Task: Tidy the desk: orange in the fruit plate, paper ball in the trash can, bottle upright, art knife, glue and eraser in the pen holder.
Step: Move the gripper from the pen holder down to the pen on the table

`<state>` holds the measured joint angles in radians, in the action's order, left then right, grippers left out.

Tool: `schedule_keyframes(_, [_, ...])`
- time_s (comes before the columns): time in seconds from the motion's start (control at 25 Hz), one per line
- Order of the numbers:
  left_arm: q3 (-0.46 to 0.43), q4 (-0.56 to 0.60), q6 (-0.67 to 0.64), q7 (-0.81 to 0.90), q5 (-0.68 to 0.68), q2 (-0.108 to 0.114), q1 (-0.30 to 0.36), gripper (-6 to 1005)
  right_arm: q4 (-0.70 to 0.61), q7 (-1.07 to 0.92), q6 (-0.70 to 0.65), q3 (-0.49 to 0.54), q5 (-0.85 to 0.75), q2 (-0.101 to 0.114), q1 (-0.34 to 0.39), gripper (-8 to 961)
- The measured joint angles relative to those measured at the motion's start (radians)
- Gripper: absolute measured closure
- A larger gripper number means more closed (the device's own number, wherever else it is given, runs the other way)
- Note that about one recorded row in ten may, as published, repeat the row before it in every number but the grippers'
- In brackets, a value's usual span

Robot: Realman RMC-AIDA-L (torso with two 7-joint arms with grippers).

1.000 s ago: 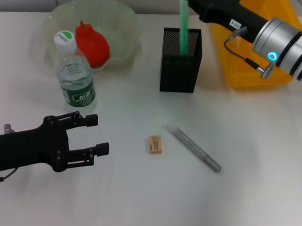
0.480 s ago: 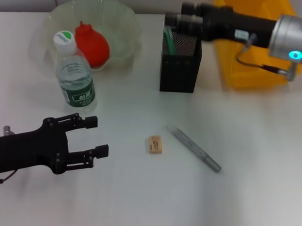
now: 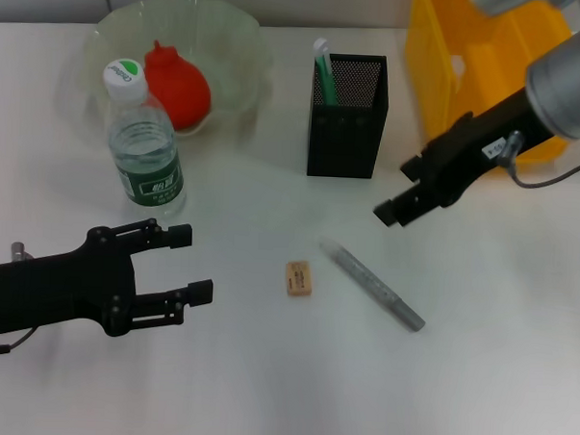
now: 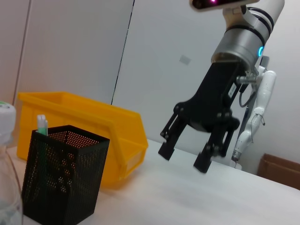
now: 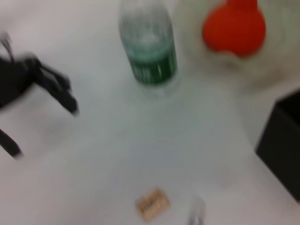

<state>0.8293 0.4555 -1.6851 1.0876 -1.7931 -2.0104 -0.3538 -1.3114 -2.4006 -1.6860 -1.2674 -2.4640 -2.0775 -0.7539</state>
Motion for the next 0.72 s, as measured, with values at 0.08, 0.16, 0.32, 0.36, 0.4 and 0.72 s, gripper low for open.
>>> schedule_keyframes(0.08, [-0.001, 0.000, 0.000, 0.000, 0.000, -0.002, -0.001, 214, 0.012, -0.023, 0.003, -0.033, -0.033, -0.002, -0.013, 255])
schedule_keyframes(0.16, [-0.003, 0.000, 0.002, 0.000, 0.000, -0.004, -0.002, 214, 0.050, -0.064, 0.028, -0.107, -0.065, -0.005, -0.034, 267])
schedule_keyframes(0.32, [-0.006, 0.000, 0.007, 0.000, 0.000, -0.005, -0.002, 214, 0.109, -0.109, 0.101, -0.234, -0.074, -0.009, -0.048, 290])
schedule_keyframes(0.36, [-0.007, 0.000, 0.007, 0.000, 0.000, -0.006, -0.002, 214, 0.118, -0.115, 0.118, -0.256, -0.074, -0.009, -0.048, 296])
schedule_keyframes(0.4, [-0.007, 0.000, 0.007, 0.000, 0.000, -0.006, -0.003, 214, 0.141, -0.128, 0.154, -0.302, -0.073, -0.010, -0.048, 302])
schedule_keyframes(0.72, [-0.007, 0.001, 0.008, 0.005, 0.000, -0.005, -0.004, 214, 0.194, -0.133, 0.235, -0.372, -0.055, -0.012, -0.049, 349])
